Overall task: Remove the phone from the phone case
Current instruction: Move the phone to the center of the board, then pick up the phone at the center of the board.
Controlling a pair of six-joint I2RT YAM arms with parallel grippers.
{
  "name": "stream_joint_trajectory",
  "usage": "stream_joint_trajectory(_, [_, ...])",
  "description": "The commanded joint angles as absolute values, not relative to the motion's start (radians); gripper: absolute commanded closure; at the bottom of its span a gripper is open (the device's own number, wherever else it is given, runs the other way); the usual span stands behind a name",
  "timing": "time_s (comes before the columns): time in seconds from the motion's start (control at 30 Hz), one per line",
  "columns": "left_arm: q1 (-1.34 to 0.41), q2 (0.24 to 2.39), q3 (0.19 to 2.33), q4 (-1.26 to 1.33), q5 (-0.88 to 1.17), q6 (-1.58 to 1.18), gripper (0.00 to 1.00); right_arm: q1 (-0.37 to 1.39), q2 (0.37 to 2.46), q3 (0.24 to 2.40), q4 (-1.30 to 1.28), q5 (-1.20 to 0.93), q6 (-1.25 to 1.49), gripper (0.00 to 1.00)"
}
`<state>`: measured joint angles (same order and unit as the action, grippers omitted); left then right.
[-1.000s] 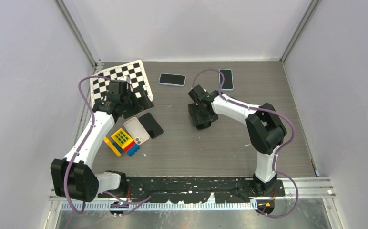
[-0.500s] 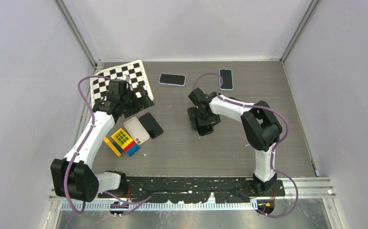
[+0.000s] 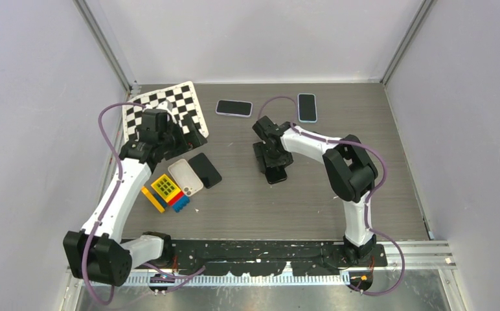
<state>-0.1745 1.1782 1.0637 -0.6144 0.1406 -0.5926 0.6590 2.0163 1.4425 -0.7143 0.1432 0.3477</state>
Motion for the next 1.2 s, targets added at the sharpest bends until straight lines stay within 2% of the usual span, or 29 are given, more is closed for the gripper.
stream_joint_trajectory(0.0, [-0.171,1.109,1.109,-0.619,0.123,-0.55,0.04,0.638,2.051,1.411,-0.603,0.168,0.382,0.39])
stream_joint_trajectory(0.03, [-0.17,1.106,1.109,-0.623,0.124,-0.548,0.04,0.638,2.035,1.406,-0.591,0.167,0.387,0.44])
stream_joint_trajectory(0.17, [-0.171,1.107,1.108,-0.637,0.143,-0.558,0.04,0.637,1.943,1.336,-0.477,0.128,0.396,0.5])
stream_joint_trajectory(0.33, [-0.17,1.1,1.107,-0.61,0.259,-0.578,0.05,0.637,1.783,1.258,-0.274,0.021,0.419,0.52])
stream_joint_trajectory(0.77, [-0.174,1.099,1.072,-0.428,0.458,-0.71,0.05,0.639,1.561,1.187,-0.03,-0.181,0.517,0.56])
stream_joint_trajectory(0.93, [-0.18,1.117,1.056,-0.32,0.511,-0.767,0.04,0.665,1.529,1.225,0.025,-0.256,0.526,0.56])
stream_joint_trajectory(1.17, [-0.18,1.146,1.064,-0.22,0.555,-0.846,0.03,0.699,1.537,1.315,-0.095,-0.272,0.532,0.55])
